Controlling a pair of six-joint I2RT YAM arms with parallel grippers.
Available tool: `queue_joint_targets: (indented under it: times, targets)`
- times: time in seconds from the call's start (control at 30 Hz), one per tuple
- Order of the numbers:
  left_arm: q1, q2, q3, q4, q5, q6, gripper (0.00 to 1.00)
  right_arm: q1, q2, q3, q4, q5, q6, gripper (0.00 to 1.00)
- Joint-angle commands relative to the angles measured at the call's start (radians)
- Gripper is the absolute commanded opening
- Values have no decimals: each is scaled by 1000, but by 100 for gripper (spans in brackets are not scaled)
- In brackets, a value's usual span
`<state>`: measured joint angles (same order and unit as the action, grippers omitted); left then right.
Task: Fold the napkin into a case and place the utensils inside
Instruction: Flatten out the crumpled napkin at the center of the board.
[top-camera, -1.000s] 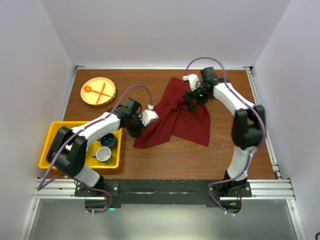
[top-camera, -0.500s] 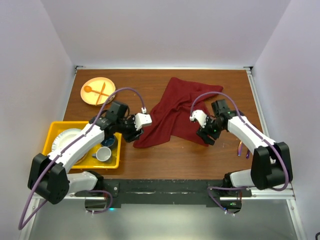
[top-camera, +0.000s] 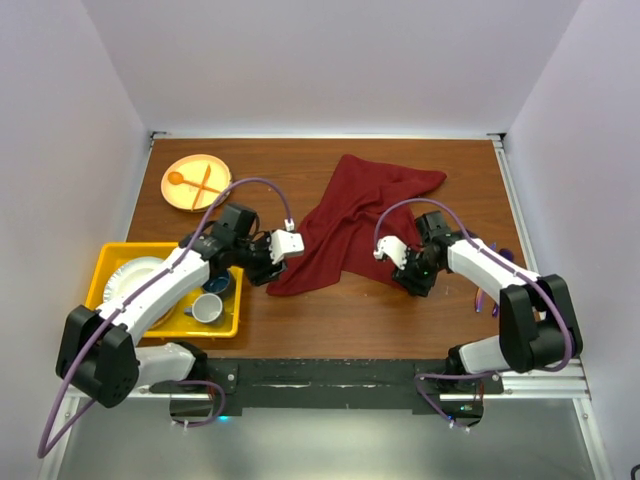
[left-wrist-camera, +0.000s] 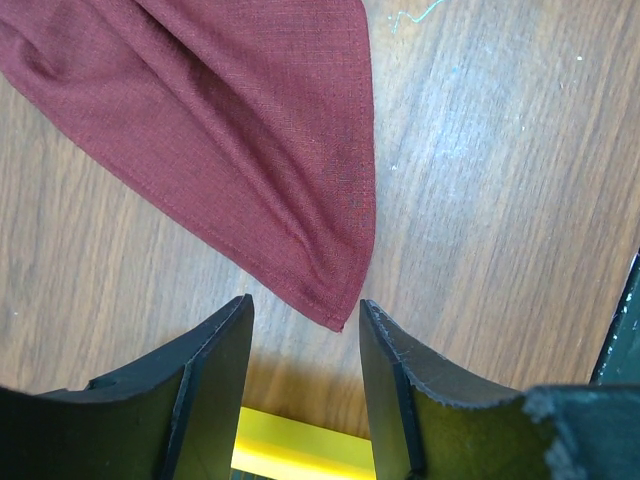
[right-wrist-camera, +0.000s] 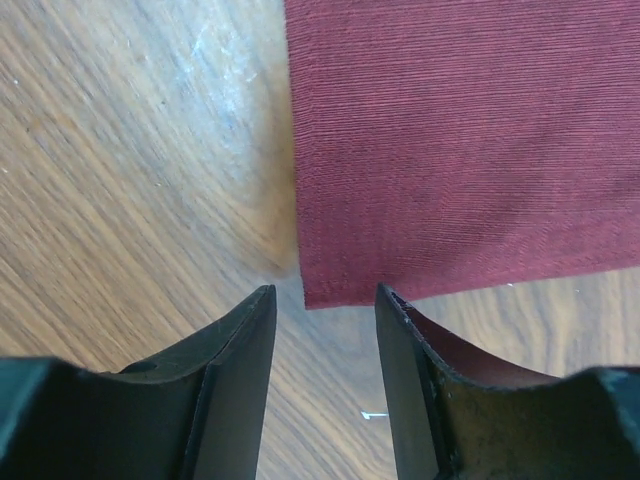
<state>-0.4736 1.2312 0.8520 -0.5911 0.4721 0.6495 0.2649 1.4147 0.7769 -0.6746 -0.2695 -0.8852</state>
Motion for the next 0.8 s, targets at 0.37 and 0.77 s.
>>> queue_joint_targets:
  times: [0.37, 0.77]
  targets:
    - [-25, -30, -137, 13, 24, 315, 53, 27, -78, -16, 41, 98, 32, 0]
    - [-111, -53, -323, 192, -139, 653, 46, 27, -204, 35, -20, 96, 120, 0]
